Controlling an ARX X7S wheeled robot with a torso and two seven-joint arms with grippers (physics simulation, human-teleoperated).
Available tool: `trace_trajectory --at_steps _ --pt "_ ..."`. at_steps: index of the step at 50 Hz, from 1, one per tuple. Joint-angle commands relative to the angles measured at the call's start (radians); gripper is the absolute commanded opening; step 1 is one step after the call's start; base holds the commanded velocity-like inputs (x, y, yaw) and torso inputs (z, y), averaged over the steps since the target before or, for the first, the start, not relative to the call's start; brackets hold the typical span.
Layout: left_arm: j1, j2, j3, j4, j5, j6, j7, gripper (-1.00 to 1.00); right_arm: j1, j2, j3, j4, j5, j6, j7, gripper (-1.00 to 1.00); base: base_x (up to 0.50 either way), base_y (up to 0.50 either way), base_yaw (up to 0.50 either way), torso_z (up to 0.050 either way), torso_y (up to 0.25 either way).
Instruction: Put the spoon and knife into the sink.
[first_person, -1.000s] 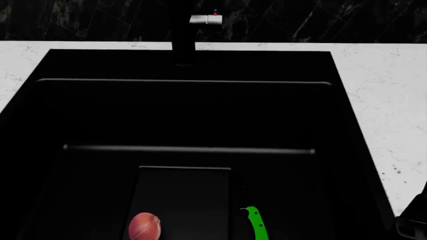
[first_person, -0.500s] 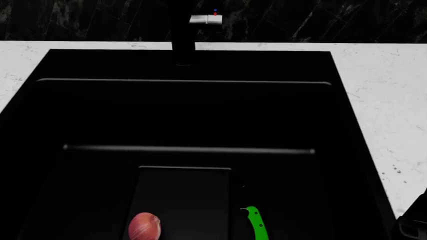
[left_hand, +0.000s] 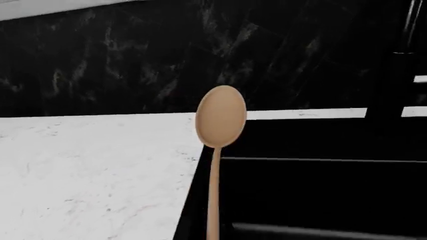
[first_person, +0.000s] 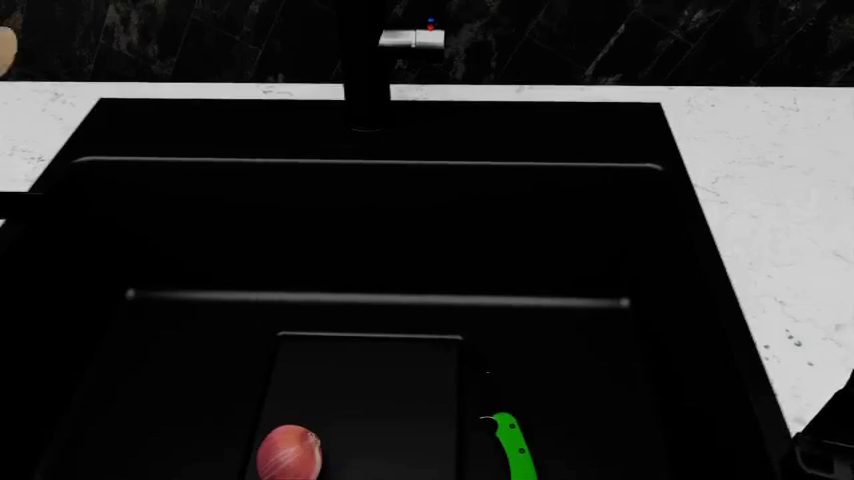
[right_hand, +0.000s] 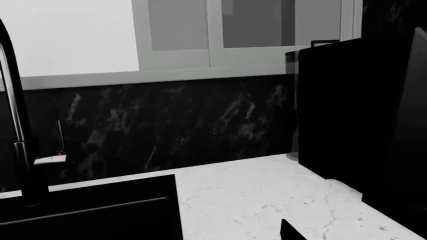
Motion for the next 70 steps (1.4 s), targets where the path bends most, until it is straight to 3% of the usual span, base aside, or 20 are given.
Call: trace_trajectory --at_steps 1,11,30,69,70 --pt "0.012 0.064 0.091 0.067 -0.055 -0.042 0.056 -1.00 -0.009 -0.003 0.002 0.000 -0.005 -0.007 -0.004 1.00 0.00 0.00 0.00 0.000 0.000" --pt "0.066 0.101 0.165 0.010 -0.005 0.003 0.120 -1.00 -0.014 -0.011 -0.005 0.003 -0.019 -0.016 -0.013 1.00 0.00 0.00 0.00 0.000 0.000" --pt "0.131 0.160 0.226 -0.340 0.150 0.164 0.209 -1.00 -0.014 -0.018 -0.020 0.016 -0.033 -0.028 -0.023 1.00 0.00 0.00 0.00 0.000 0.000" --pt "0.203 0.143 0.351 -0.333 0.199 0.158 0.274 -1.00 -0.021 -0.004 -0.001 0.000 -0.004 -0.030 0.000 1.00 0.00 0.00 0.00 0.000 0.000" --pt "0.202 0.138 0.361 -0.319 0.204 0.161 0.283 1.00 -0.023 -0.005 0.001 0.000 -0.004 -0.032 -0.002 1.00 0.00 0.00 0.00 0.000 0.000"
